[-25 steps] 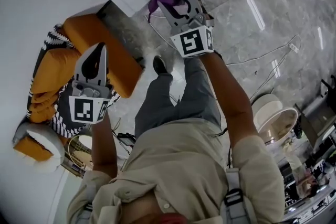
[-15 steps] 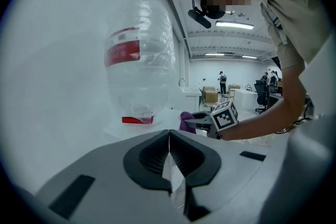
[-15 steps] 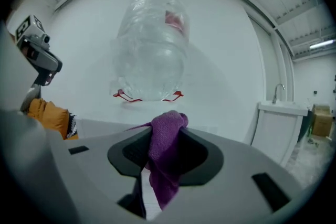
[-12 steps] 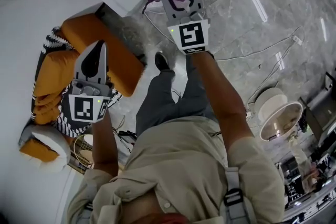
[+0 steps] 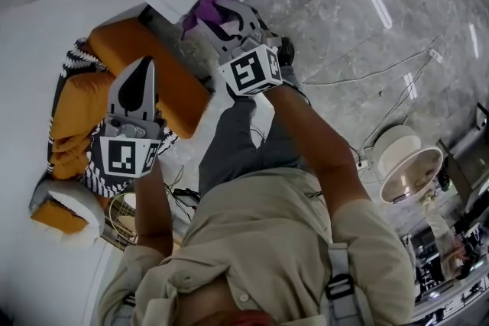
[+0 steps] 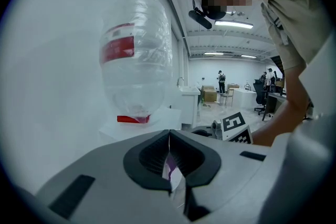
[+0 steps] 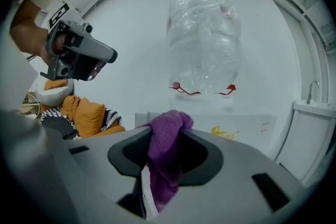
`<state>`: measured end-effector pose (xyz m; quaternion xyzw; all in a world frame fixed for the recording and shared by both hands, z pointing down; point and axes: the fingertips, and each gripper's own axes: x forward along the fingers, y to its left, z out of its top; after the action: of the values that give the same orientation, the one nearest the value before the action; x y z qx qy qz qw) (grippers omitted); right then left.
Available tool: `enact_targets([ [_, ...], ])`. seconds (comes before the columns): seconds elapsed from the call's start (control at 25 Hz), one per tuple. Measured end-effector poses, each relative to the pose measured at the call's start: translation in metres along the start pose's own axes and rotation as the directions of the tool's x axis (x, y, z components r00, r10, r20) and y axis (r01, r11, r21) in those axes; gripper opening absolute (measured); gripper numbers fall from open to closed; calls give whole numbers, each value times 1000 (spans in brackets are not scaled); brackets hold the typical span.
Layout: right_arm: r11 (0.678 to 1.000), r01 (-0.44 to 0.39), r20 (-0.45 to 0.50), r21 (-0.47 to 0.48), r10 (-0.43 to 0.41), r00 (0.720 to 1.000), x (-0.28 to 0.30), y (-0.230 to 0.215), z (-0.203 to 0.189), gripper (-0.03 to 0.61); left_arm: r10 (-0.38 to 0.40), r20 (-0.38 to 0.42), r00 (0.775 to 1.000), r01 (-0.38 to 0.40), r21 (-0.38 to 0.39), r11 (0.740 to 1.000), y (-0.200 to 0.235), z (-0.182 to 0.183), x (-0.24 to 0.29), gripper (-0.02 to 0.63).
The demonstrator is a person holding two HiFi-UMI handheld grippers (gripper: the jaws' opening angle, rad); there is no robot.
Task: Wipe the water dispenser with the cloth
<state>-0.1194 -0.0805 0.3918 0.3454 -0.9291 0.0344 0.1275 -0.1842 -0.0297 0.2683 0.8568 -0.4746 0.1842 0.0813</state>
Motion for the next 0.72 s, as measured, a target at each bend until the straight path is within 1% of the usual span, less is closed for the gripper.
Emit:
enact_targets([
  [0.12,999,27,-10,-25,-27,1000,-5,-21,-5,141,1,-2,1000,-1,0,1000,-4,0,2,20],
  [0.24,994,102,-16,-29,-102,995,-13,-64,-9,141,1,-6,1000,-1,2,1000,-9,2,5,20],
  [0.32,985,173,-19,-6,-174,985,-19,-102,-12,143,4,-8,1000,-4,1,1000,-11,2,7,20],
  [0.4,967,253,-27,41,-252,967,-26,-140,-15,143,6,-10,1000,-6,0,1000,-12,1,9,20],
  [0.48,947,308,-35,86,-306,951,-30,-168,-17,143,6,-12,1000,-6,-1,1000,-13,1,11,20],
  [0.56,941,324,-35,99,-322,946,-31,-180,-16,143,8,-11,1000,-8,-1,1000,-14,3,12,20],
  [0.72,937,328,-30,124,-327,945,-33,-177,-15,141,13,-11,1000,-13,0,1000,-15,4,13,20],
])
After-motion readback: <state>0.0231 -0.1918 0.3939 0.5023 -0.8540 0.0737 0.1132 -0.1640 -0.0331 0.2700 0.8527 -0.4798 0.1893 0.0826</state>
